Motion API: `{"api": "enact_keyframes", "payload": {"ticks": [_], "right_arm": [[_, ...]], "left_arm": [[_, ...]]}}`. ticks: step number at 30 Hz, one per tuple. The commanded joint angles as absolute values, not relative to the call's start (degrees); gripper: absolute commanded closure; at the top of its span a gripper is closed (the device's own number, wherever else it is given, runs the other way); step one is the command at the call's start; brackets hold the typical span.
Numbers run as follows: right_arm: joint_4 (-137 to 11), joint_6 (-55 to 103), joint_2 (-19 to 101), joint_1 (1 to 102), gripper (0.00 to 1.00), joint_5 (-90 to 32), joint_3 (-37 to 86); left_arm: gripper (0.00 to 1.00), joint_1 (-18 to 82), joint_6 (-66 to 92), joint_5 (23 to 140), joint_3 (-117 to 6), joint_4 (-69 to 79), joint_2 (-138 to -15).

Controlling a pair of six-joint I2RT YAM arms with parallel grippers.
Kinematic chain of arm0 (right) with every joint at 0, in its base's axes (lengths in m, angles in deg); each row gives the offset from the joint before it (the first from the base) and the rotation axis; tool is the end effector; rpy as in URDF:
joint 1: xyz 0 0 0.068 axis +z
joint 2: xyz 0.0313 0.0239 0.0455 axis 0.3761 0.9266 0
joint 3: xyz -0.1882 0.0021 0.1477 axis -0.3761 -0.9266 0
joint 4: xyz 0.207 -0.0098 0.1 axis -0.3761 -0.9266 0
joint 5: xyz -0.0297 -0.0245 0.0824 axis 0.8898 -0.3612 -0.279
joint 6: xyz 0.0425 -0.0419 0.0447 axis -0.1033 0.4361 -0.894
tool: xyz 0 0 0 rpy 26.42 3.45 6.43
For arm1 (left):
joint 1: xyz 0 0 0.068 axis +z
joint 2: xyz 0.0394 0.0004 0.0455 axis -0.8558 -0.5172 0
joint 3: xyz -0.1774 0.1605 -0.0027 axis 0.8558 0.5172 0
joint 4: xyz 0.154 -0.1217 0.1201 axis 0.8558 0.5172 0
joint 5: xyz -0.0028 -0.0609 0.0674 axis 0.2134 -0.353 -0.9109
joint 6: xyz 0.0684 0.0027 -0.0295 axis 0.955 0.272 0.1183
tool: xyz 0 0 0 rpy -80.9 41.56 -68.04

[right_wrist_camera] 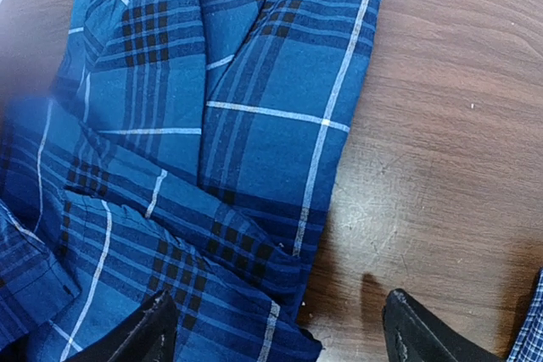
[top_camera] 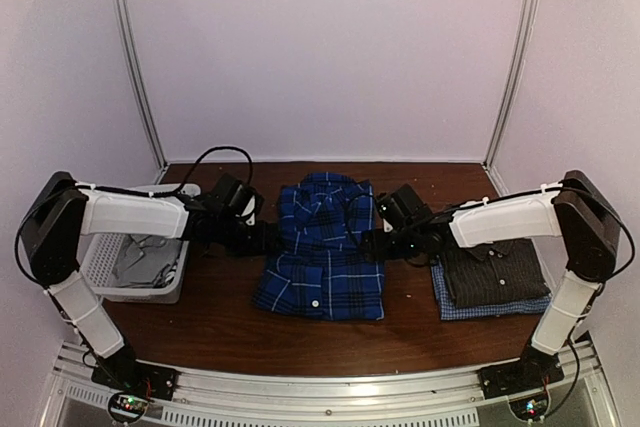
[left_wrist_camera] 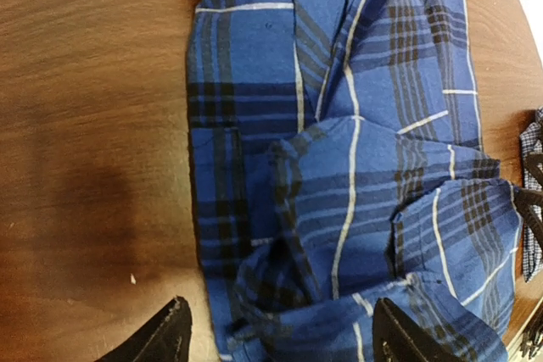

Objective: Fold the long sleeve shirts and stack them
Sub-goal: Flatten out the crumpled shirt at the center of the board.

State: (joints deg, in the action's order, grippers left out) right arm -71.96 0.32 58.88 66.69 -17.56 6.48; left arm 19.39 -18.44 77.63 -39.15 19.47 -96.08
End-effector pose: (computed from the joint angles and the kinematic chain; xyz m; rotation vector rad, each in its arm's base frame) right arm 0.2459 0.2366 0.1406 -0.2789 2.4988 0.4818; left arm 0.2491 -0.2110 0.1456 -0.0484 2.6119 -0.6662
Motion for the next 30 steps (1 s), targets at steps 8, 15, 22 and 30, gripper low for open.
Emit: {"api": "enact_keyframes", "payload": {"ticks": [8, 15, 22, 30], "right_arm": [[-68.58, -1.09, 62.20, 66.33, 0.37, -18.62, 7.60], [-69.00, -1.16, 61.45, 66.47, 0.77, -20.32, 7.87], [-71.43, -1.43, 56.89, 68.42, 1.00, -20.93, 7.80], [-75.43, -4.26, 45.19, 77.11, 1.00, -20.44, 3.00]], "left_arm": [[0.56, 20.19, -15.62, 86.16, -43.37, 17.20, -101.47], [0.98, 20.18, -15.21, 87.89, -43.02, 18.69, -98.51], [1.00, 18.99, -15.00, 91.46, -40.67, 21.56, -90.83], [1.00, 13.39, -16.12, 94.80, -34.40, 27.15, -77.88]]}}
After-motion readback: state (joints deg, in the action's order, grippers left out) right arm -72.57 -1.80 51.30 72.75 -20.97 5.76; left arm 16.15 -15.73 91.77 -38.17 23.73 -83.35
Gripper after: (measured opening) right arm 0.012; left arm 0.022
